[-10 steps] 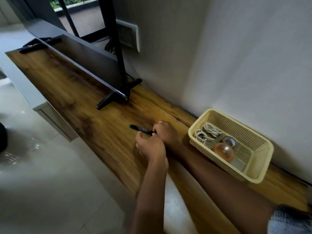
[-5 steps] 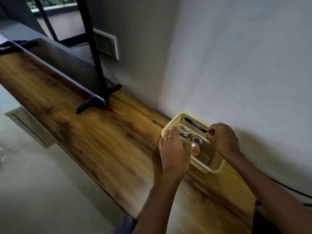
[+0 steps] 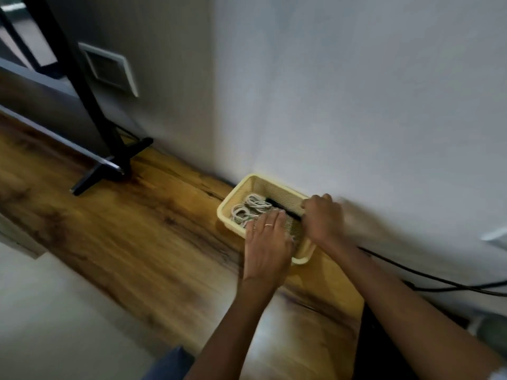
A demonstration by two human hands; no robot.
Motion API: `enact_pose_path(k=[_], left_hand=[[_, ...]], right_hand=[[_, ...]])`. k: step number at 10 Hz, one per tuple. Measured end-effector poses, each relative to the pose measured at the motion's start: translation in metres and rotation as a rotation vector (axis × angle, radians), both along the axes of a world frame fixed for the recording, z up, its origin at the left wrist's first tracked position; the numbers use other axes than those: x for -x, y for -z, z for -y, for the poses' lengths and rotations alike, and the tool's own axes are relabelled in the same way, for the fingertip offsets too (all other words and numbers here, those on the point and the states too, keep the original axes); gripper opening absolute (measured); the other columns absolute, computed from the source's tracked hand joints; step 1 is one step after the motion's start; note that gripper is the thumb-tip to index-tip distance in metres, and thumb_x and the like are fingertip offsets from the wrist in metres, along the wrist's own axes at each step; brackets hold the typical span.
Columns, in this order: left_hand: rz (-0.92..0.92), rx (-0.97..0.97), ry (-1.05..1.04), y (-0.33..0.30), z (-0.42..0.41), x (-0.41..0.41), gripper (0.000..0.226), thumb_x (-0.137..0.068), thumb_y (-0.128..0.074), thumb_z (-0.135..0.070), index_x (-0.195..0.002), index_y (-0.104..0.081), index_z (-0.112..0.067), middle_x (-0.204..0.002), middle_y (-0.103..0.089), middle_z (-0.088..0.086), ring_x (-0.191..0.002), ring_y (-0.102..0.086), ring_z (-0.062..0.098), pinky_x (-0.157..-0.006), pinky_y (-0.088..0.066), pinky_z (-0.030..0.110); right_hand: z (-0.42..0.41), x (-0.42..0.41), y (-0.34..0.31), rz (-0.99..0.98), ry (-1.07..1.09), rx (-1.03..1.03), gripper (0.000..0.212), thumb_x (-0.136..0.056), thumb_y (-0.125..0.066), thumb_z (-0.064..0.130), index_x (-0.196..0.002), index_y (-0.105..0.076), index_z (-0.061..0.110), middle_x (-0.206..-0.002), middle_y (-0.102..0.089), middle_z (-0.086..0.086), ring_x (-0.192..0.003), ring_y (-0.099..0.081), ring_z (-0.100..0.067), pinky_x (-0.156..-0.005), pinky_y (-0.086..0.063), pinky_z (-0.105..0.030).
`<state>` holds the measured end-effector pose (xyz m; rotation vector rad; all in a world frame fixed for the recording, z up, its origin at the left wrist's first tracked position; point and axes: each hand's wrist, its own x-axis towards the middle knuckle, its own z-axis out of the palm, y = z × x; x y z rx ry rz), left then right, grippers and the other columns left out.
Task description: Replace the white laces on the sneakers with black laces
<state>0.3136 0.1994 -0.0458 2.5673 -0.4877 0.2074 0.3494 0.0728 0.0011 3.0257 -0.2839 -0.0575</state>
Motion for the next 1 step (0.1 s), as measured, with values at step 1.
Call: enact_pose_path(k=[1], left_hand=[[0.019,0.050,-0.025,-0.0066,0.0094,0.0187,0.053,-0.091,-0.041,-0.032,-0.138,-0.050,-0.010,-0.141,-0.052,0.007,-0.133,-0.045,0.024,-0.112,-0.025,0.044]], right_hand=[[0.0078,0.0205,-0.0180,0.103,-0.082,-0.025,0.033,-0.093,-0.048,0.018,-0.125,-0.055,0.014,-0.122,-0.056,-0.005,-0.115,-0.047,-0.025,-0.088,-0.039,-0.036]])
